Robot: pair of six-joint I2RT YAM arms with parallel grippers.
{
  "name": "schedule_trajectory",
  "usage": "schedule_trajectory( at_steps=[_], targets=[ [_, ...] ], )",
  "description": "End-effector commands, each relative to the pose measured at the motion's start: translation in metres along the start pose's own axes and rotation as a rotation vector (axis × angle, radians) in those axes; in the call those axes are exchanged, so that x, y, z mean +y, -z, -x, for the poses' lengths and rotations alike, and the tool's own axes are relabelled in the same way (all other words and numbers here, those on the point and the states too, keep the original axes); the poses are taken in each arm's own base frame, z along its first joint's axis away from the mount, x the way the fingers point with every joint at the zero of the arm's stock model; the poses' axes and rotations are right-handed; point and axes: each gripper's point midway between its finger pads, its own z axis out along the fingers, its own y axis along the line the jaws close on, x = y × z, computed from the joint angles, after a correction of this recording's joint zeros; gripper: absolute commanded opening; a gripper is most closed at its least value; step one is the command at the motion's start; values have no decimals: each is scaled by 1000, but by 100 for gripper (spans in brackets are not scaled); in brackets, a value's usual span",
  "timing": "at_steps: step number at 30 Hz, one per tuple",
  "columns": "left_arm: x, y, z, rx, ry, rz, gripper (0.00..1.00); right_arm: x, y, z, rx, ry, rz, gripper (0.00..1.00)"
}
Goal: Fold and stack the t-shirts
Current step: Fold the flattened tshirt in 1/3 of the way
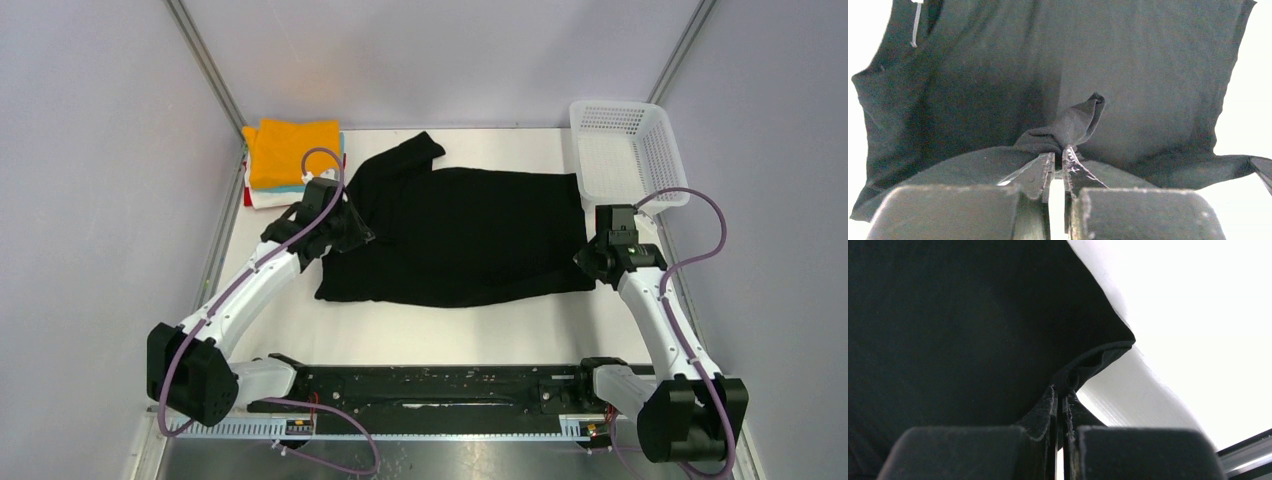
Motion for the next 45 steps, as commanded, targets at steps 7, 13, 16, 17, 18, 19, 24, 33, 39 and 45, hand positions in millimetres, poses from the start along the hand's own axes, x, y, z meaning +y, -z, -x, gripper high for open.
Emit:
schedule_trajectory(
  at_steps=[7,13,16,17,18,19,24,33,39,45],
  targets=[
    [-13,-41,74,-124,-89,-58,0,24,-16,44,-86,-41,-26,2],
    [-10,-78,96,-127,-174,-45,7,32,-38,56,-101,-52,-74,13],
    [-12,-94,113,-135,-247,-37,24,33,-44,63,-123,-62,-100,26],
    [-12,-100,120,-147,-256,-20,26,33,-44,64,-127,-64,-100,30],
    [-10,-105,127,-150,-267,1,30,37,-44,66,-126,-57,-91,35],
    [-11,-110,132,-145,-280,6,40,39,-43,67,-123,-51,-83,43],
    [-19,-106,140,-91,-255,20,96,37,-31,61,-72,33,-71,77],
    [-8,-75,49,18,-24,-135,99,84,-21,-30,161,345,123,100],
    [32,-96,-17,180,80,-59,99,128,-48,-76,334,363,276,99],
    [74,-113,-56,261,150,86,99,81,-74,-98,381,432,103,100]
  ],
)
